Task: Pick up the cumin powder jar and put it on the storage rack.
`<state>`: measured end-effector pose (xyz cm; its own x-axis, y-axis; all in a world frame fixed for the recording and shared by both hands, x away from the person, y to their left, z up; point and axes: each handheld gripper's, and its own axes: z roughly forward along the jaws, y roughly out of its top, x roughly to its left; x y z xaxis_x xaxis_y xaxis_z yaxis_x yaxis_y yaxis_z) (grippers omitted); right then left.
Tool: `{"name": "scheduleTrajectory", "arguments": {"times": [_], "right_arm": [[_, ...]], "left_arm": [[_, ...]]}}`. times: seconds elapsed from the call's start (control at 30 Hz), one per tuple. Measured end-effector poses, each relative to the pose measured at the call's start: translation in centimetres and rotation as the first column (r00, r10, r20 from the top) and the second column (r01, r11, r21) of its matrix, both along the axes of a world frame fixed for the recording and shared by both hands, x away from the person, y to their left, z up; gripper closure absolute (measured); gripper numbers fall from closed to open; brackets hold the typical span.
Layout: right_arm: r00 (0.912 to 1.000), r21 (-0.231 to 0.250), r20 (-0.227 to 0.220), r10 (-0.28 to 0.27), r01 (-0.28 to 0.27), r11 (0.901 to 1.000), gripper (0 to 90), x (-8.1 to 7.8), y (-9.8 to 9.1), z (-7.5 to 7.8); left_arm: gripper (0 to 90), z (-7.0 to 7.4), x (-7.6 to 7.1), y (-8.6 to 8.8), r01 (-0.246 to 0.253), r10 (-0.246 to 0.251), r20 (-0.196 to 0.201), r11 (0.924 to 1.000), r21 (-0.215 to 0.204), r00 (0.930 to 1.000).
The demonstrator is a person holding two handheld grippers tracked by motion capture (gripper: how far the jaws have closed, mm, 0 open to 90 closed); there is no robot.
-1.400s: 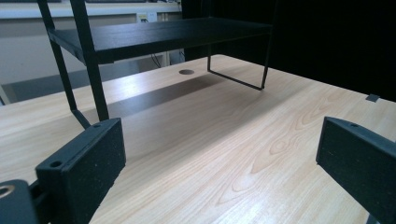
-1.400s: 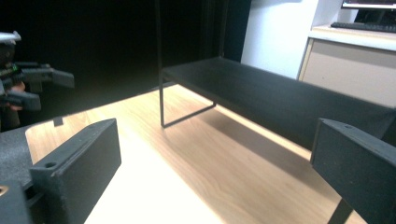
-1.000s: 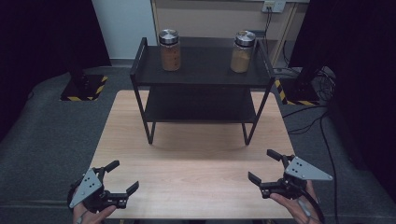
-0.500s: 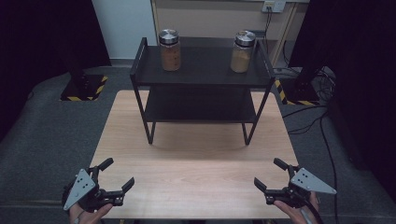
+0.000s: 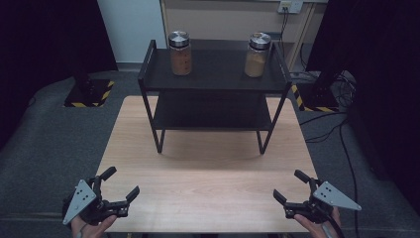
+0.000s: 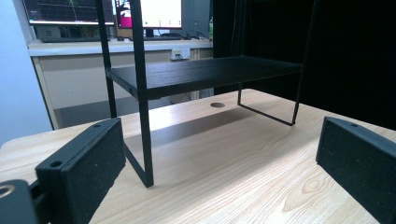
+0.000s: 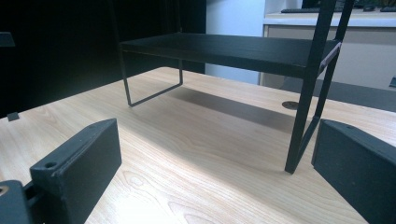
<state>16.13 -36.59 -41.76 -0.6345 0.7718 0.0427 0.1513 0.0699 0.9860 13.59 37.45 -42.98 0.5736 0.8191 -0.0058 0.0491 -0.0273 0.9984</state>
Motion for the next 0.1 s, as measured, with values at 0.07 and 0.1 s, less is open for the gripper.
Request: {"name": "scheduleTrajectory", "arguments": {"times": [0.07,0.1], "right_arm": [[1.0,0.002,-0.001,-0.002,0.002,1.0,1.9,-0.02,0.01,0.03],[1.0,0.004,0.0,-0.002,0.002,1.0,1.9,-0.01,-0.02,0.03]], "left_arm": [[0.1,0.01,0.01,-0.01,0.001,-0.001,0.0,1.0,-0.002,1.0],[0.1,0.03,0.0,-0.01,0.002,-0.002,-0.001,1.0,-0.005,1.0]]}}
